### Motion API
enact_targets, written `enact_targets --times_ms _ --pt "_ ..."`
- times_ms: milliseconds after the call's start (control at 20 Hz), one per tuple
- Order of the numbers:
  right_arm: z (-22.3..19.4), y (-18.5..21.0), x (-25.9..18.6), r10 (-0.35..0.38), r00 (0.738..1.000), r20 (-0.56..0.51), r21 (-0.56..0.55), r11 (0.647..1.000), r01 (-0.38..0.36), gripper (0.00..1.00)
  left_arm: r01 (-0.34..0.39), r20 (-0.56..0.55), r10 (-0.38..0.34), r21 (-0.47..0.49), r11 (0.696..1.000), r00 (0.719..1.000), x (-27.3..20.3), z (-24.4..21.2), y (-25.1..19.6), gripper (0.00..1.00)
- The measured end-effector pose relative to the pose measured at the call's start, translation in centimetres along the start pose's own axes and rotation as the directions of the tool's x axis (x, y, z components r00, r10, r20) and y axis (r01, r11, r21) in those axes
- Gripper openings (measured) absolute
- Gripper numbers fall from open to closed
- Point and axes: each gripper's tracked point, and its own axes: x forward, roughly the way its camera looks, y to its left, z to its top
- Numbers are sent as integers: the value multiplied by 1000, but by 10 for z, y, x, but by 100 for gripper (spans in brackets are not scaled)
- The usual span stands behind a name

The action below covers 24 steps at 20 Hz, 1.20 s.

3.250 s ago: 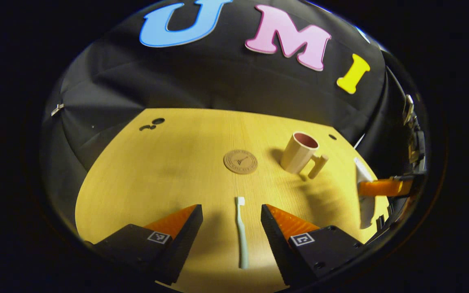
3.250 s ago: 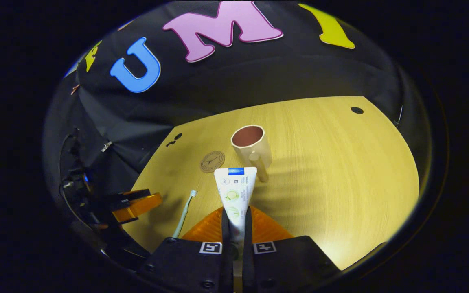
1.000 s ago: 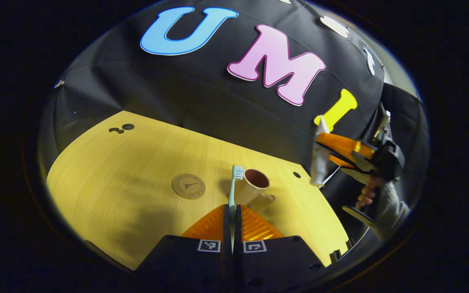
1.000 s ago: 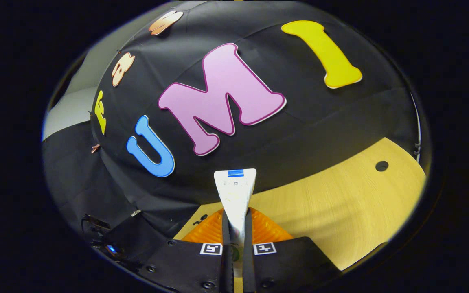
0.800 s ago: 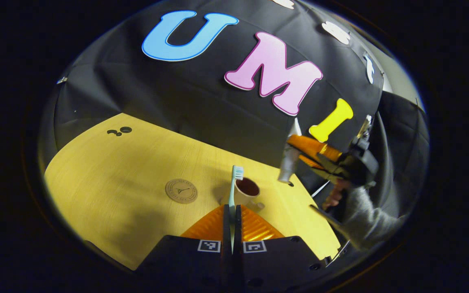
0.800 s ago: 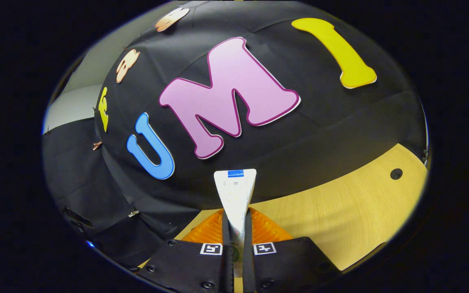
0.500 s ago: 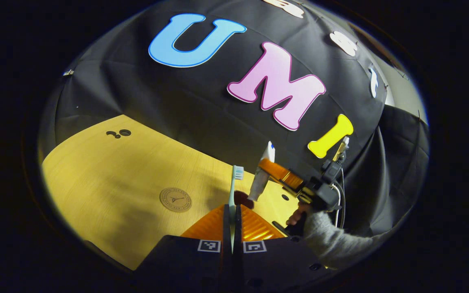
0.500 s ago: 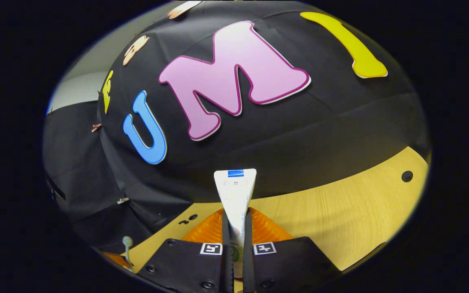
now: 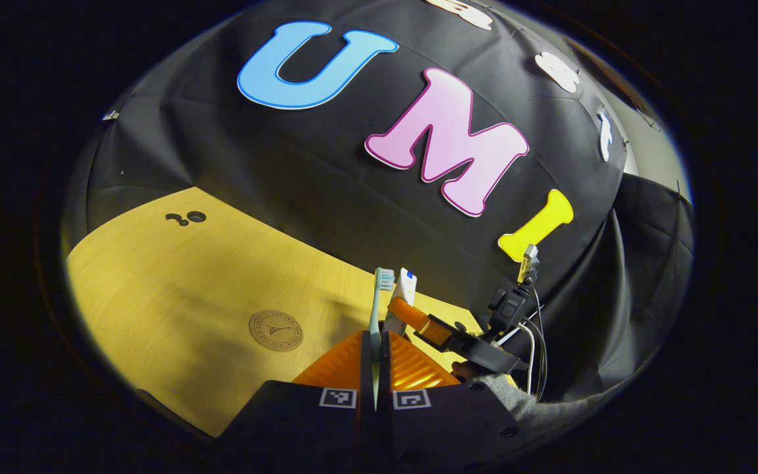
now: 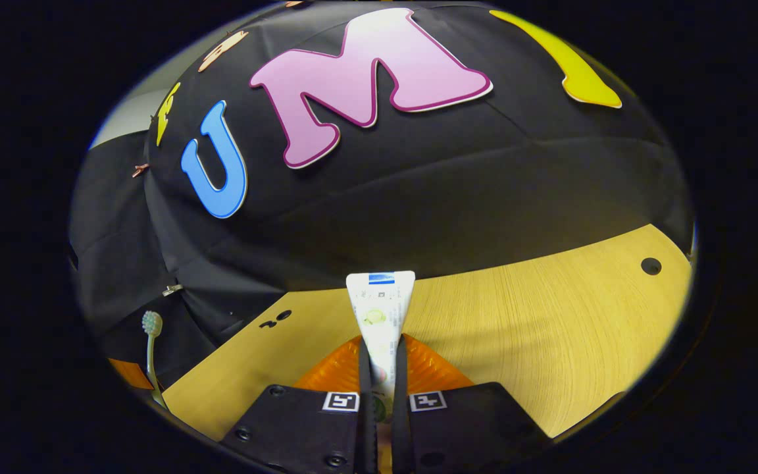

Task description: Put the toothbrush and toothpaste on the desktop into the cup, then pick up the cup and place it on the coaster on the desktop.

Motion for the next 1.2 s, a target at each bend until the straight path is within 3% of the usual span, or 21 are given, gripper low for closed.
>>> enact_targets --times_ms 450,500,600,700,750,800,850,900,1200 --pt "-22 0 -27 -9 998 -69 30 999 12 27 53 129 -42 -76 996 991 33 28 -17 6" --pt "-22 0 -30 -12 998 -69 38 999 15 18 57 145 -44 -83 995 988 38 31 -18 6" --pt "-22 1 -38 -8 997 -77 56 998 13 35 70 184 -48 -110 991 982 50 41 -22 6" --pt "-15 -1 -46 -12 998 -66 88 996 18 34 92 231 -59 -133 987 971 61 53 -30 6" --pt "-10 -4 -51 -20 998 -56 103 994 26 41 96 250 -61 -130 987 966 68 57 -32 6" --pt "-4 -9 -57 -38 998 -44 112 993 43 42 96 267 -61 -121 988 962 75 63 -33 6" --pt "1 -14 -63 -55 998 -37 119 991 59 34 98 282 -63 -113 989 957 82 67 -35 6" --pt "3 -20 -69 -73 997 -36 124 989 77 45 101 294 -65 -107 989 953 91 69 -36 6" --pt "-16 -57 -107 -147 983 -109 148 976 162 44 94 308 -56 -108 990 950 140 55 -26 6"
